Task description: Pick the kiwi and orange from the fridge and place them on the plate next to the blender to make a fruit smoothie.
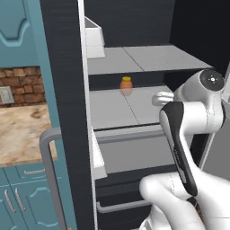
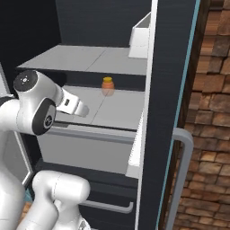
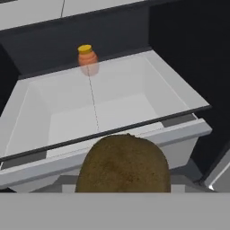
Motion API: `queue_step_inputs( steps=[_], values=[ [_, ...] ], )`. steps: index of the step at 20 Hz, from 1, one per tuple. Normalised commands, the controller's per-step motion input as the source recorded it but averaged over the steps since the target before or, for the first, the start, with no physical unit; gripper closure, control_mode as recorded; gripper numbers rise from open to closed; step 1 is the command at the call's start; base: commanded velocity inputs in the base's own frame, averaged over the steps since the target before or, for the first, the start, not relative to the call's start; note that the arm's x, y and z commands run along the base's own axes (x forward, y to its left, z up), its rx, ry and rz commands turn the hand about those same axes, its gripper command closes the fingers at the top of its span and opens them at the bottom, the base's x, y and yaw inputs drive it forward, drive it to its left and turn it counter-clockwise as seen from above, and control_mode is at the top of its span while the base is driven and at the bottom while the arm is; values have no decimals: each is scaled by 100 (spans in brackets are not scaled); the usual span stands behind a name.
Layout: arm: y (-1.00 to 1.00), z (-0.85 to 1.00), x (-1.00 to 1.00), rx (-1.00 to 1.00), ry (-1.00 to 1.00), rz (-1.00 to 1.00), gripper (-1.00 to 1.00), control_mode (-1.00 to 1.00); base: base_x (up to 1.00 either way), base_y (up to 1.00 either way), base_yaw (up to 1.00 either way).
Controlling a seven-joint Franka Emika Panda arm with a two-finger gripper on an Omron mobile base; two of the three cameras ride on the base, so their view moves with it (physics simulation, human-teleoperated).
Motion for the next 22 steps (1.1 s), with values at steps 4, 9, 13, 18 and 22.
queue_step_inputs(
  steps=[4,9,13,18,22],
  values=[
    [0,0,0,0,0,0,100,100,-88,0,6],
    [0,0,0,0,0,0,100,100,-100,0,47],
    [0,0,0,0,0,0,100,100,-65,8,89],
    [0,0,0,0,0,0,100,100,-19,25,100],
    [0,0,0,0,0,0,100,100,-18,50,100]
  ],
)
